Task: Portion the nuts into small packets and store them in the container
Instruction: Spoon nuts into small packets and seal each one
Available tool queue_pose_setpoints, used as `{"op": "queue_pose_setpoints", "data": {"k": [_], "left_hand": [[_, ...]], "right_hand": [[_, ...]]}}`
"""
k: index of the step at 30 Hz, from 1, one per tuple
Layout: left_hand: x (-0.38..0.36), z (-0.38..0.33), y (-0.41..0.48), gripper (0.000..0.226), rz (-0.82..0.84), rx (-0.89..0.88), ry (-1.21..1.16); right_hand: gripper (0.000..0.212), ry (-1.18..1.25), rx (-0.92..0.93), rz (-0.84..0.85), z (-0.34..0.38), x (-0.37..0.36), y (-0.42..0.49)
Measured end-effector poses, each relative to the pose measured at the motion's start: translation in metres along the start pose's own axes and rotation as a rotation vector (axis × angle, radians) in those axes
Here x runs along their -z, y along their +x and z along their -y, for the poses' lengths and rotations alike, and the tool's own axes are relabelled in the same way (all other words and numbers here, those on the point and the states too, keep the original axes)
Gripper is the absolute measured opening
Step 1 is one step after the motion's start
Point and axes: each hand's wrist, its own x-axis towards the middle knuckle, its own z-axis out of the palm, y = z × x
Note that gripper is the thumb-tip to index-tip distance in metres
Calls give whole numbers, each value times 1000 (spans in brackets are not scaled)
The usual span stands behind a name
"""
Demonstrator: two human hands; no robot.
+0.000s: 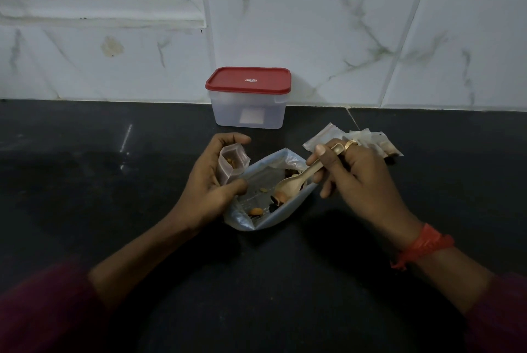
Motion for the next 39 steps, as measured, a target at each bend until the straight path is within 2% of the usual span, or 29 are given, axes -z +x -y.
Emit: {"op": "queue_pose_setpoints", "data": {"k": [7,11,18,23,29,33,39], "left_hand": [[-3,-1,0,64,-18,0,40],[-4,-2,0,58,-34,25,24],[-4,-2,-1,61,-35,34,47],[-4,-4,0,59,-51,29,37],[-4,-4,-1,64,-53,36,61],[-4,-6,-1,62,-52,34,45],[-3,-4,-1,61,-47,15,87]], "right_hand": [[29,262,-298,160,6,-12,-5],[26,330,-386,262,12,-15,-9],[26,345,-490,401,21,-15,-12],[26,441,-577,300,23,-16,-12],[26,416,-550,185,19,-2,-3],[26,317,-510,184,15,0,-2],[26,420,-553,130,17,3,0]]}}
